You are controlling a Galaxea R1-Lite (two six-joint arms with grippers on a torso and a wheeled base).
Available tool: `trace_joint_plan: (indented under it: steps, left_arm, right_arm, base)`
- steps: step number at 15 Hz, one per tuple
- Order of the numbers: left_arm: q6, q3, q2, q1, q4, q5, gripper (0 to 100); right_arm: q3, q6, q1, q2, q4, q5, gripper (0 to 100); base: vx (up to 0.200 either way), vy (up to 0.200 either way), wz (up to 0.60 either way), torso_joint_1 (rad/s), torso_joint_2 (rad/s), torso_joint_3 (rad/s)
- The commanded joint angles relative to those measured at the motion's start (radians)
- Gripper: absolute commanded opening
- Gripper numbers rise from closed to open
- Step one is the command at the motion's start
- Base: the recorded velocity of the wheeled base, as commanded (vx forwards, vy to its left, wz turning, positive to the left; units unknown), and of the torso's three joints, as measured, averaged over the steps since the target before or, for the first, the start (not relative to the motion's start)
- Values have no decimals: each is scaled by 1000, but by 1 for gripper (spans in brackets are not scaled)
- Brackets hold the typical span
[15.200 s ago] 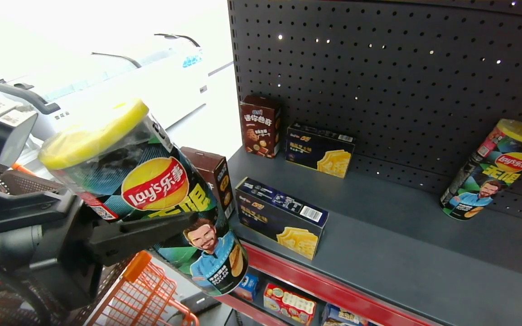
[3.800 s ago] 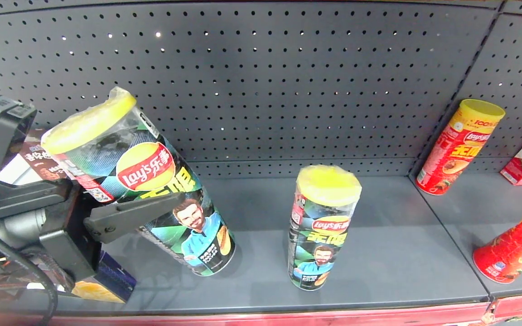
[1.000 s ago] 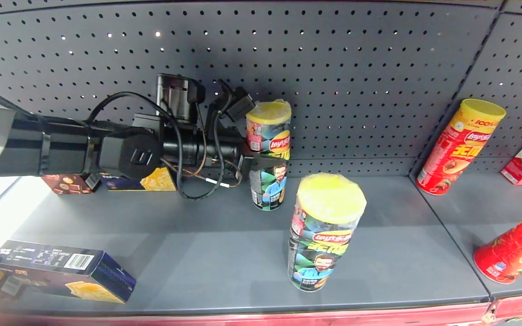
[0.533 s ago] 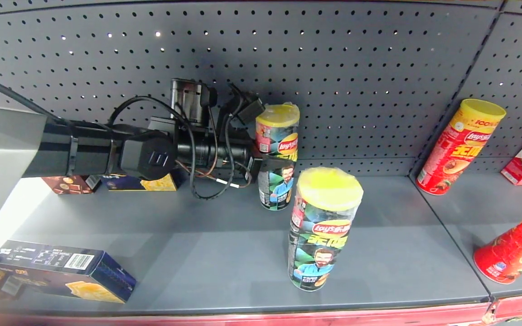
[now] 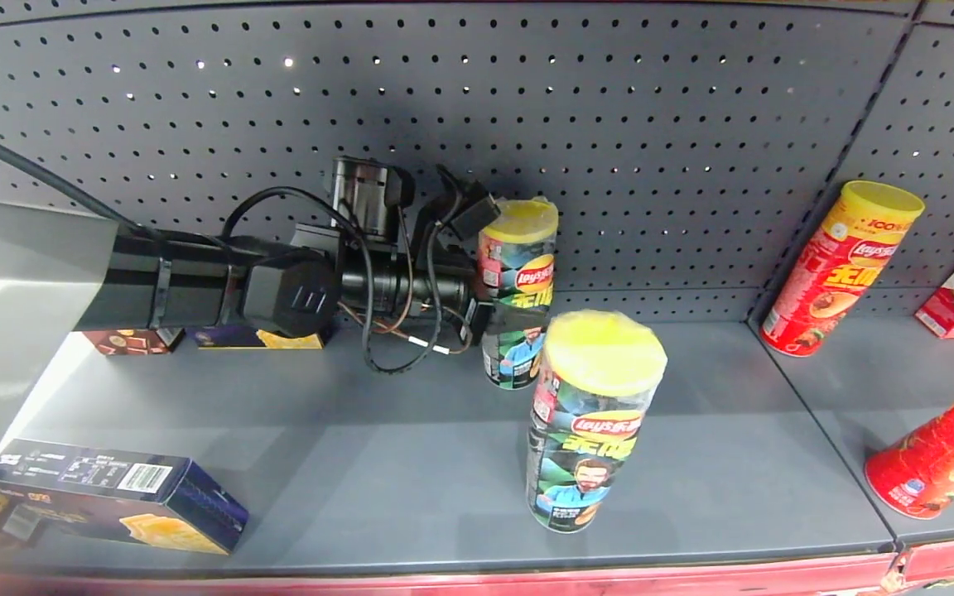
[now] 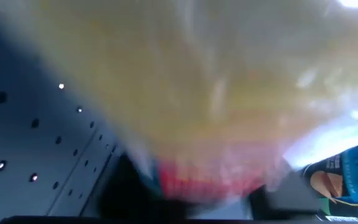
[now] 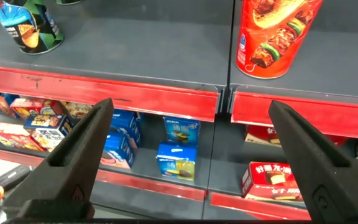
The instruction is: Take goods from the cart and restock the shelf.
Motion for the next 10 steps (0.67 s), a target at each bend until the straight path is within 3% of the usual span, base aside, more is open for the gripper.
trace_joint_plan:
  steps: [1, 5, 6, 7, 10]
  left_arm:
    - [-2, 15, -11, -1, 6, 5, 100]
    - [1, 117, -80, 3, 6, 8, 100]
    - [10, 198, -125, 8, 4, 39, 100]
    - [15, 215, -134, 9, 6, 54, 100]
    - [1, 245, -148, 2, 4, 252, 100]
  right_arm:
    - [0, 0, 1, 1, 0, 0, 100]
    - [0, 0, 1, 1, 0, 0, 100]
    - [0, 0, 1, 1, 0, 0, 100]
    - [0, 0, 1, 1, 0, 0, 100]
    - [0, 0, 1, 1, 0, 0, 100]
  base:
    - [0, 0, 0, 0, 0, 0]
    - [0, 0, 0, 0, 0, 0]
    - [0, 0, 0, 0, 0, 0]
    - [0, 0, 0, 0, 0, 0]
    - [0, 0, 0, 0, 0, 0]
